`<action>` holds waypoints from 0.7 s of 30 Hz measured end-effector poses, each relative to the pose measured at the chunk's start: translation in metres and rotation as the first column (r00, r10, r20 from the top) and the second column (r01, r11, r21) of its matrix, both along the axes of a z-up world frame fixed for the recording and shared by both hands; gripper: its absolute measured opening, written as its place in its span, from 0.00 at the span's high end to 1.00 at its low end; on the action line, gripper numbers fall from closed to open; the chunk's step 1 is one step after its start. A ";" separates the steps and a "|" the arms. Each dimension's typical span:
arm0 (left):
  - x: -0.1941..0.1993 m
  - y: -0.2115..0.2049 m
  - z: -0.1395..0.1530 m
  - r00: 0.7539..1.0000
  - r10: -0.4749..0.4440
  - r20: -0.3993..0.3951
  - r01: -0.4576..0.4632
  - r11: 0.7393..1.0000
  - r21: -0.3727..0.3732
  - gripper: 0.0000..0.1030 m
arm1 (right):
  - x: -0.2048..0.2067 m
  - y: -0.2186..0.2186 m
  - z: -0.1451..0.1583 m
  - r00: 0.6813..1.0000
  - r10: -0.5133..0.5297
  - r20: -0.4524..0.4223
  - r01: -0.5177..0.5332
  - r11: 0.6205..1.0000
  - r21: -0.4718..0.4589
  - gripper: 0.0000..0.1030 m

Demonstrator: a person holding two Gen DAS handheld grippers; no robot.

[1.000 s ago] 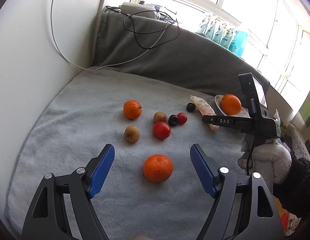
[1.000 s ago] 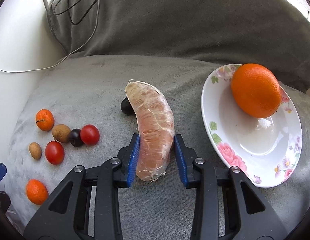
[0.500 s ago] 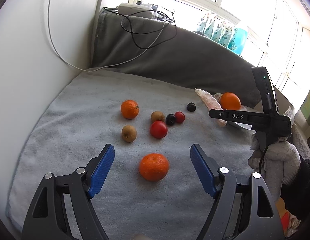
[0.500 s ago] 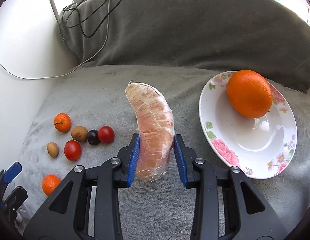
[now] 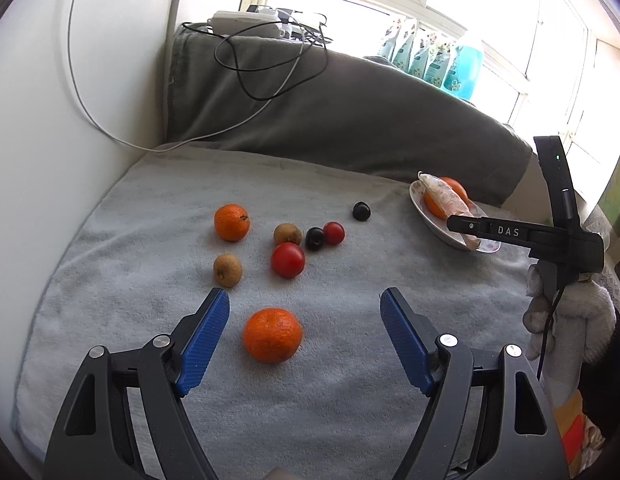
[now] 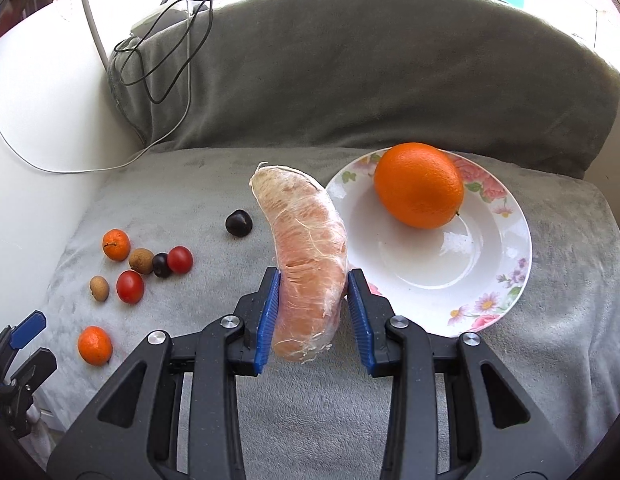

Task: Organize fruits
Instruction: 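Carry the grapefruit segment with the right tool and release it on the plate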

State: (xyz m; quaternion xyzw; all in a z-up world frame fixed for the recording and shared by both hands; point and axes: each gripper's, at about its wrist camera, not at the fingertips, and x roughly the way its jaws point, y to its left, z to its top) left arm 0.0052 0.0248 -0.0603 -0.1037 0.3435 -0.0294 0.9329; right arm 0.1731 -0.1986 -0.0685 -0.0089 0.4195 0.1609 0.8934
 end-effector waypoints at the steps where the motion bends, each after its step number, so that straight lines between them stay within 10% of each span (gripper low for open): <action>1: 0.000 -0.002 0.001 1.000 -0.002 0.000 0.002 1.000 0.003 0.24 | 0.000 -0.004 0.000 1.000 -0.003 0.001 0.003 1.000 -0.002 0.66; 21: -0.001 -0.040 0.010 0.999 -0.034 0.000 0.034 0.998 0.044 0.24 | 0.001 -0.055 -0.018 0.998 -0.050 -0.027 0.049 0.998 -0.039 0.65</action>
